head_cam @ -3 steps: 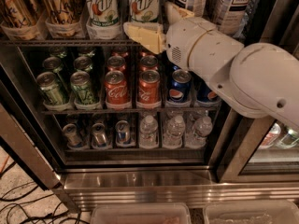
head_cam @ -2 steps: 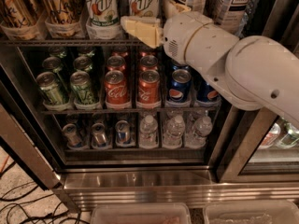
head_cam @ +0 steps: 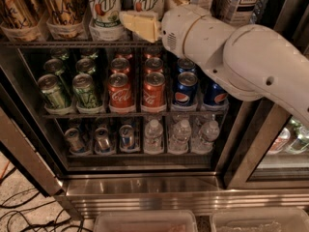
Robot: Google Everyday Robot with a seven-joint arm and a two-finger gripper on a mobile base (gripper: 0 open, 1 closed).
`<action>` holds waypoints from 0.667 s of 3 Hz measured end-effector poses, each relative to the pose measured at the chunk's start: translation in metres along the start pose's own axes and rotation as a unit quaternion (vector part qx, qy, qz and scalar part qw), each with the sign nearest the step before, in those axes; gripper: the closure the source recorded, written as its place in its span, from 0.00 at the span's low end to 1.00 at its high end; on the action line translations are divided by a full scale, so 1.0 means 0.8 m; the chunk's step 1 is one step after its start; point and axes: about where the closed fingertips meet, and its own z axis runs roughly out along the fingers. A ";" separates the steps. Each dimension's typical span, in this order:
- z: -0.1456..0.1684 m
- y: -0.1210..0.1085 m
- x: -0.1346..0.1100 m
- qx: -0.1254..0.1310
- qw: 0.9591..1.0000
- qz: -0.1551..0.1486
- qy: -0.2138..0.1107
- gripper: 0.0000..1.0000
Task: Pick 7up can from top shelf of fridge
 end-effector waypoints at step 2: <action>0.010 0.001 0.007 -0.003 1.000 0.003 0.008 0.46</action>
Offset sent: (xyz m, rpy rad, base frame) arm 0.0056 0.0043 -0.0035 -0.0036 0.0136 0.0036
